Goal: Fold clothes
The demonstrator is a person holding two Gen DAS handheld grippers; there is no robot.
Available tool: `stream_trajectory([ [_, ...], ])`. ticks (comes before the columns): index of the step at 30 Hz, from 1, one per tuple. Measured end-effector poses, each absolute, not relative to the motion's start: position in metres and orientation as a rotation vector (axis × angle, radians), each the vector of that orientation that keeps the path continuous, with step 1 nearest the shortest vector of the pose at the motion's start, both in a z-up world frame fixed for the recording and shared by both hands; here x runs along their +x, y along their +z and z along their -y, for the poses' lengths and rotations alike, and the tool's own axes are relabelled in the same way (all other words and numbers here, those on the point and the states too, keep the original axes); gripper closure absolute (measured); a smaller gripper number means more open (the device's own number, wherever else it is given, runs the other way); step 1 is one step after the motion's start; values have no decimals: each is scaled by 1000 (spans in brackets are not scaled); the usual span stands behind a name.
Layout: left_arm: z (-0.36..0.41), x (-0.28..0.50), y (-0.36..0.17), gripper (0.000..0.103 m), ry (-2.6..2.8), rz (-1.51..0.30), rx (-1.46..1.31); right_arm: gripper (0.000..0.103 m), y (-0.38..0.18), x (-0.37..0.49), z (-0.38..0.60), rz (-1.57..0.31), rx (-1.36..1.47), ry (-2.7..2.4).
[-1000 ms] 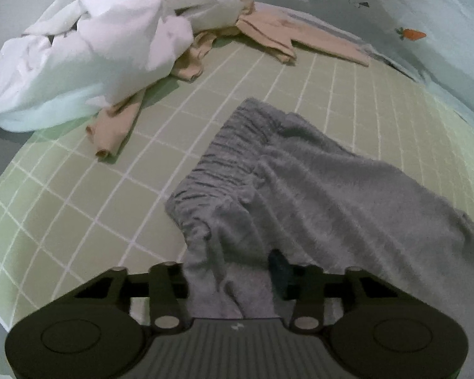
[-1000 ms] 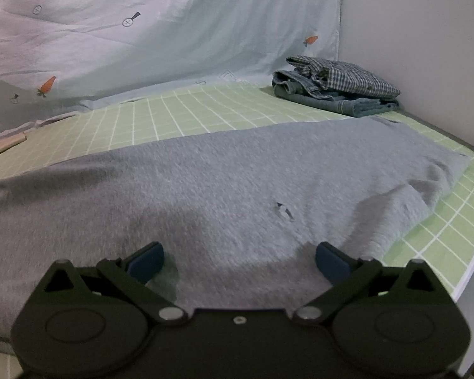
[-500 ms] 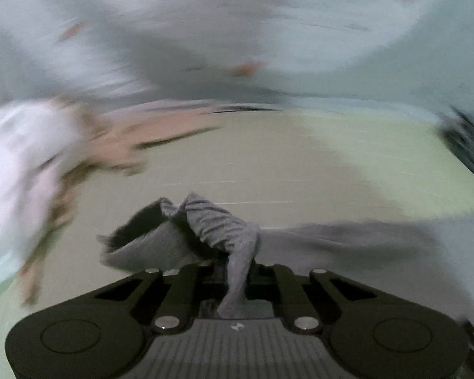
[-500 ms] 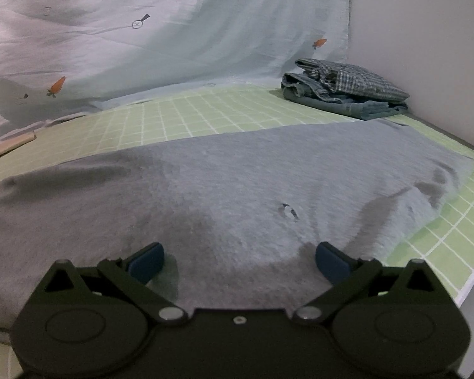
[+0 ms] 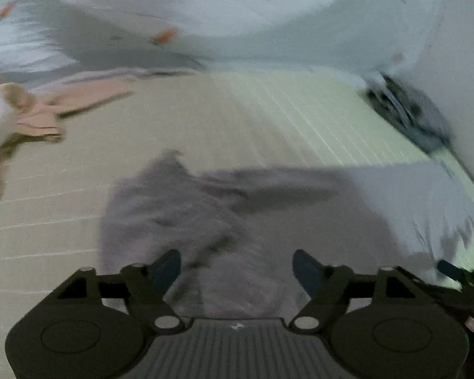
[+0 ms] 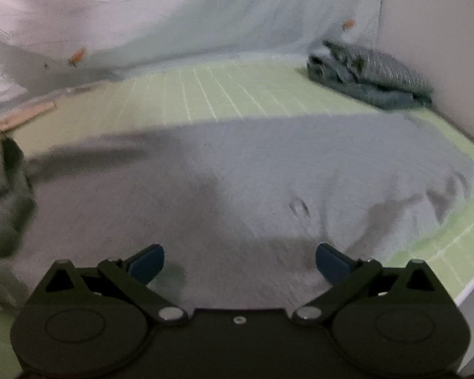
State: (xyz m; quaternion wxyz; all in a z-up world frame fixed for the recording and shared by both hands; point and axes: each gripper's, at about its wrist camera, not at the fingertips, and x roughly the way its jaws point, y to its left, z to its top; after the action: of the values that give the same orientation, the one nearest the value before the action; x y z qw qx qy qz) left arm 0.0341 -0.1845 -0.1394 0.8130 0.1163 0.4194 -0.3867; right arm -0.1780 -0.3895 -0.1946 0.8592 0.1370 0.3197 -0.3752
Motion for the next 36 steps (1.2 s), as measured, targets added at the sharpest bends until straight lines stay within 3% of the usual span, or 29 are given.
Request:
stream_trajectory([
  [6, 143, 71, -149, 22, -626, -935, 159, 0, -170, -121, 362, -609, 286, -575],
  [18, 126, 89, -199, 22, -523, -1033, 352, 2, -213, -5, 314, -705, 531, -262],
  [21, 124, 87, -205, 22, -533, -1044, 371, 13, -220, 2, 303, -725, 548, -228],
  [23, 123, 86, -207, 22, -536, -1051, 370, 26, -220, 3, 300, -716, 549, -220],
  [24, 123, 87, -207, 22, -539, -1054, 364, 41, -220, 2, 301, -717, 551, -213],
  [25, 122, 88, -207, 22, -541, -1055, 356, 64, -220, 2, 303, -719, 552, -207],
  [30, 124, 89, -193, 22, -551, -1010, 311, 81, -210, -4, 303, -691, 495, -157],
  [36, 131, 87, -170, 21, -611, -946, 242, 83, -153, -42, 307, -533, 272, -229],
])
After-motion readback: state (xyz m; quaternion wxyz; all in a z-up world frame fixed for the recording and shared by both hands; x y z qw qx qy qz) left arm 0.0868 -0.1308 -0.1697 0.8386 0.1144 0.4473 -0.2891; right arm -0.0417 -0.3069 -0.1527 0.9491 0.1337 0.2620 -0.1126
